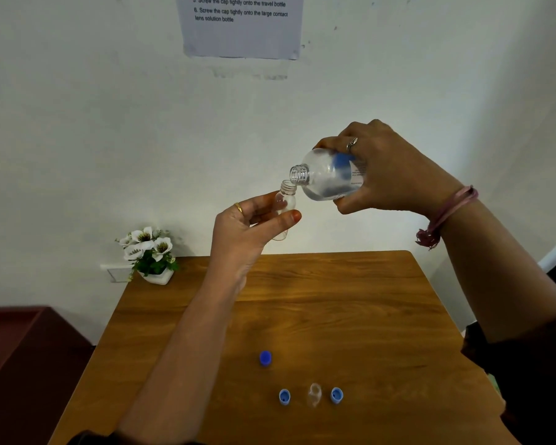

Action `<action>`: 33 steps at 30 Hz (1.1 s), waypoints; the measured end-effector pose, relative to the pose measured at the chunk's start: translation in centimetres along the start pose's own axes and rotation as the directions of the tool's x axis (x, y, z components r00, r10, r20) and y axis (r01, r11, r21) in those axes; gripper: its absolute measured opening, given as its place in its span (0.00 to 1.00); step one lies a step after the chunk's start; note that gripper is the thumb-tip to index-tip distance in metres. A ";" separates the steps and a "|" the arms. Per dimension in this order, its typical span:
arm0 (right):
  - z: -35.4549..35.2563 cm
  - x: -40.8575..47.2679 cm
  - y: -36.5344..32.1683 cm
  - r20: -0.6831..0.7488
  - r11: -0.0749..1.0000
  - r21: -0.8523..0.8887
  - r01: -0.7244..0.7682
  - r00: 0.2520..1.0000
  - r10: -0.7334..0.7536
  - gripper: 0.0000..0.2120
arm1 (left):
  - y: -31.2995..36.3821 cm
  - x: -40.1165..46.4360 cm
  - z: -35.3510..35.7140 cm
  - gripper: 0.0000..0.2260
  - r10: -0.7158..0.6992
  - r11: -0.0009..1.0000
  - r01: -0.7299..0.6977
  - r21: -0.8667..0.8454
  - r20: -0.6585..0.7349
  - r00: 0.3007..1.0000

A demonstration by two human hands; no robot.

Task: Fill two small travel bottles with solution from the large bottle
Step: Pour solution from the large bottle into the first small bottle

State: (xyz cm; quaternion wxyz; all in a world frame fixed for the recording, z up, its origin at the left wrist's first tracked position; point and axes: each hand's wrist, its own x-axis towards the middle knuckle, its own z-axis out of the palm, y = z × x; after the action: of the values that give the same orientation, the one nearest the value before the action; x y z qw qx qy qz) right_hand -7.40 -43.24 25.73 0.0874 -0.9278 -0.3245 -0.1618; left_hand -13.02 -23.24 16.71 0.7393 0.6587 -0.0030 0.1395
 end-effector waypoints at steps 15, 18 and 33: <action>-0.2 0.1 -0.1 0.008 0.999 -0.037 0.029 1.000 -0.029 0.39 | -0.4 -0.2 0.0 0.13 0.003 1.000 -0.003 0.000 0.002 1.000; -0.3 0.2 -0.1 0.010 0.999 -0.042 0.035 0.999 -0.034 0.39 | -0.4 -0.2 0.0 0.12 0.003 1.000 -0.003 -0.007 0.003 1.000; -0.3 0.4 0.2 0.017 0.996 -0.073 0.057 0.998 -0.056 0.39 | -0.7 -0.1 0.1 0.14 0.003 1.000 -0.003 -0.016 0.005 1.000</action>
State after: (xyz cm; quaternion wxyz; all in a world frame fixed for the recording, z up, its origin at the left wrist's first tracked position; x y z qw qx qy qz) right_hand -7.04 -43.23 26.12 0.0461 -0.9221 -0.3451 -0.1689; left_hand -12.95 -23.39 16.06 0.7444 0.6531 -0.0069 0.1387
